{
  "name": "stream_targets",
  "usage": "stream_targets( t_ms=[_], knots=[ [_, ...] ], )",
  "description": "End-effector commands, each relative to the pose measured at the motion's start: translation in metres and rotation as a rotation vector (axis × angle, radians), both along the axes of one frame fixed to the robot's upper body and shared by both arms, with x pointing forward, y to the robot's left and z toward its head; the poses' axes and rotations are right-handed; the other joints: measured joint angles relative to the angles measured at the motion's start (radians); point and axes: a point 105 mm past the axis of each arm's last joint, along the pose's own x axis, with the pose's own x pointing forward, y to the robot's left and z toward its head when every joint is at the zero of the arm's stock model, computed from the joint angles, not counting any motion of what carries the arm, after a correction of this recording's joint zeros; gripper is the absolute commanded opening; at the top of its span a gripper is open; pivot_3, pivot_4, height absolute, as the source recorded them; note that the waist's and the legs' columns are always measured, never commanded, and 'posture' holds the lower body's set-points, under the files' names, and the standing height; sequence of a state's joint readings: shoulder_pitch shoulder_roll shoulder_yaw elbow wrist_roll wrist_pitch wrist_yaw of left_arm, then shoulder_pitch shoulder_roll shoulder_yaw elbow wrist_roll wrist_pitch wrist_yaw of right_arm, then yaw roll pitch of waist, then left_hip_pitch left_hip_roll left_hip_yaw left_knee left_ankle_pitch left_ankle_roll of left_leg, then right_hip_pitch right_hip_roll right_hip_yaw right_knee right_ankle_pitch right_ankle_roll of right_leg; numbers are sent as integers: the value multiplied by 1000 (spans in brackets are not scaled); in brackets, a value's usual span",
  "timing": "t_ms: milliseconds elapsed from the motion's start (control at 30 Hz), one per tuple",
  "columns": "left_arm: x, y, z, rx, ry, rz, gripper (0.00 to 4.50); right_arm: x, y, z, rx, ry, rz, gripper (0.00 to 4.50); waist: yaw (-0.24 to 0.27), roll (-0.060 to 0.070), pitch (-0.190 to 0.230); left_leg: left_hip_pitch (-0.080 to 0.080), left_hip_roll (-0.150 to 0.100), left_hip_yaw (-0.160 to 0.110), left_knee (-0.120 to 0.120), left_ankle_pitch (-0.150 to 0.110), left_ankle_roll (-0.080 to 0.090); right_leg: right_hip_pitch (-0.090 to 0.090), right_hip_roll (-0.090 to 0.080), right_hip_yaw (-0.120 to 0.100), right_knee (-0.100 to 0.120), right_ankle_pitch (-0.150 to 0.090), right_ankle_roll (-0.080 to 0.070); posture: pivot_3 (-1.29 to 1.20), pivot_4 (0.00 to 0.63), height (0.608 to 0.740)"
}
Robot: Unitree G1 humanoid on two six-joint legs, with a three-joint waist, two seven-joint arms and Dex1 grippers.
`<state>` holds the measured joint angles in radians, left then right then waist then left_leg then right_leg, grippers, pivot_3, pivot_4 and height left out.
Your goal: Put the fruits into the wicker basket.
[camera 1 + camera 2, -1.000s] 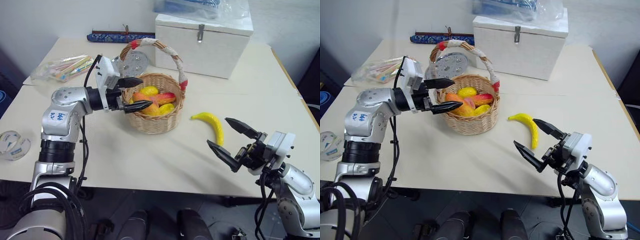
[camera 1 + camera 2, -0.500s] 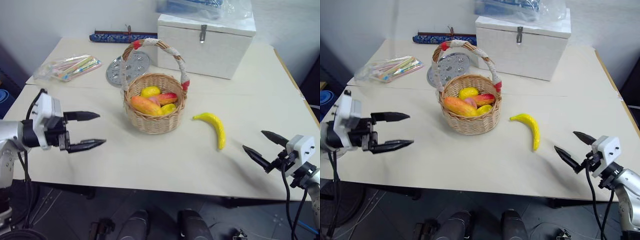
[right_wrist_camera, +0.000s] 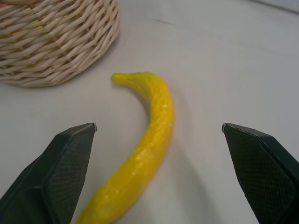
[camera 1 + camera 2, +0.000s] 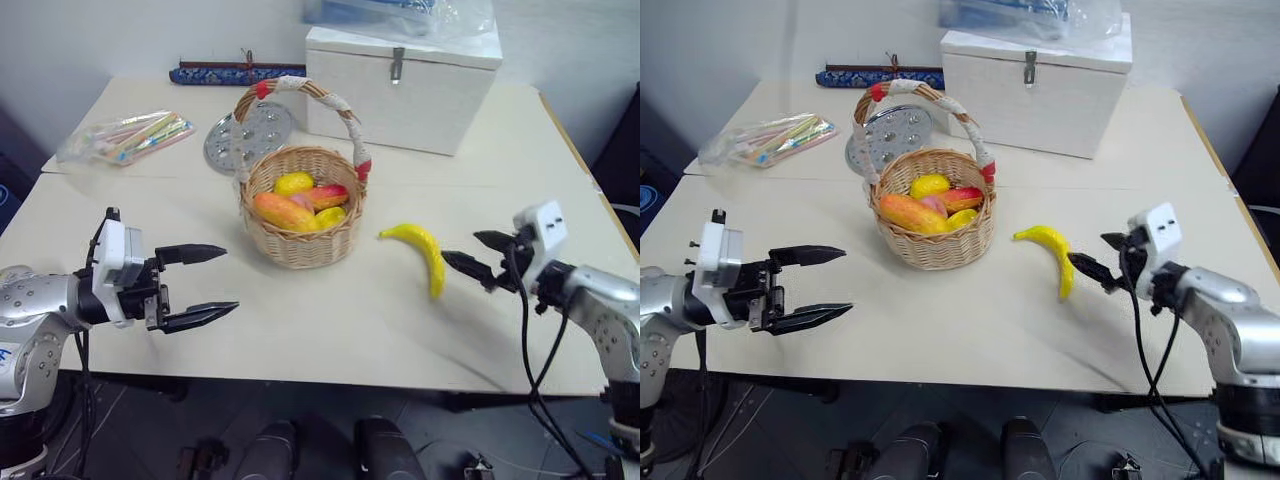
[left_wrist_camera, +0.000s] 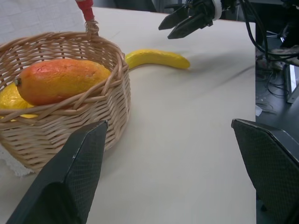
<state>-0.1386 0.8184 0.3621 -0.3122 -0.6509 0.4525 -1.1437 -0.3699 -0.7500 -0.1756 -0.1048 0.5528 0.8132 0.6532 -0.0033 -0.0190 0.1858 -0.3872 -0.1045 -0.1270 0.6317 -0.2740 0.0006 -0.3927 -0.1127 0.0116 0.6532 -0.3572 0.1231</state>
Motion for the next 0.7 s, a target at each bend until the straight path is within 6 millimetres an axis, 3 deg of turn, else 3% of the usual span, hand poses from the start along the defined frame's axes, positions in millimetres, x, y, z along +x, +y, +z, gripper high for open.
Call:
stream_targets(
  t_ms=[33, 133, 233, 267, 367, 533, 667, 700],
  knots=[
    [-4, -4, 4, 1, -27, -22, 4450, 6, -3, -13, -114, 57, -47, 4500, 4, 0, 0, 0, 0, 0, 0, 0, 0, 0, 0, 0, 0, 0, 0, 0, 150, 740],
    [-4, -4, 4, 8, -33, -20, 4450, 24, -16, -19, -243, 31, -175, 4500, 3, 0, 0, -2, -2, 0, 0, 0, 1, -1, -1, 0, -1, 0, 0, 0, 150, 740],
    [-3, -4, 4, 9, -35, -18, 4450, 22, -7, -24, -207, 76, -135, 4500, 2, 0, 0, -1, -2, 1, 1, 0, 1, -1, -2, 0, 0, 0, 0, 0, 150, 740],
    [-3, -4, 3, 10, -35, -17, 4484, 17, -3, -28, -197, 114, -104, 4316, 2, 0, 0, -1, -2, 1, 1, 0, 1, -1, -1, -1, 0, 0, 0, 0, 150, 740],
    [-3, -3, 2, 17, -33, -13, 4500, 10, -5, -34, -182, 191, -91, 3566, 1, 0, 0, -1, -1, 1, 0, 0, 1, -1, -1, -1, 0, 0, 0, 0, 150, 740],
    [-3, 0, 1, 23, -33, 8, 4500, 9, -27, -17, -121, 162, -171, 1970, 2, 0, 0, -1, -1, 1, 0, 0, 1, 0, -1, -1, 0, 0, 0, 0, 150, 740],
    [-2, 3, 4, -16, -34, 37, 4500, -14, -17, 4, -56, 110, 26, 578, 5, 0, 0, -1, -1, 1, 0, 0, 1, -1, -1, -1, -1, 0, 0, 0, 150, 740],
    [-1, 4, 6, -31, -35, 44, 4500, -21, -10, 10, -42, 92, 93, 456, 5, 0, 0, -2, -1, 1, 0, 0, 1, -1, -1, -1, -1, 0, 0, 0, 150, 740]
  ],
)
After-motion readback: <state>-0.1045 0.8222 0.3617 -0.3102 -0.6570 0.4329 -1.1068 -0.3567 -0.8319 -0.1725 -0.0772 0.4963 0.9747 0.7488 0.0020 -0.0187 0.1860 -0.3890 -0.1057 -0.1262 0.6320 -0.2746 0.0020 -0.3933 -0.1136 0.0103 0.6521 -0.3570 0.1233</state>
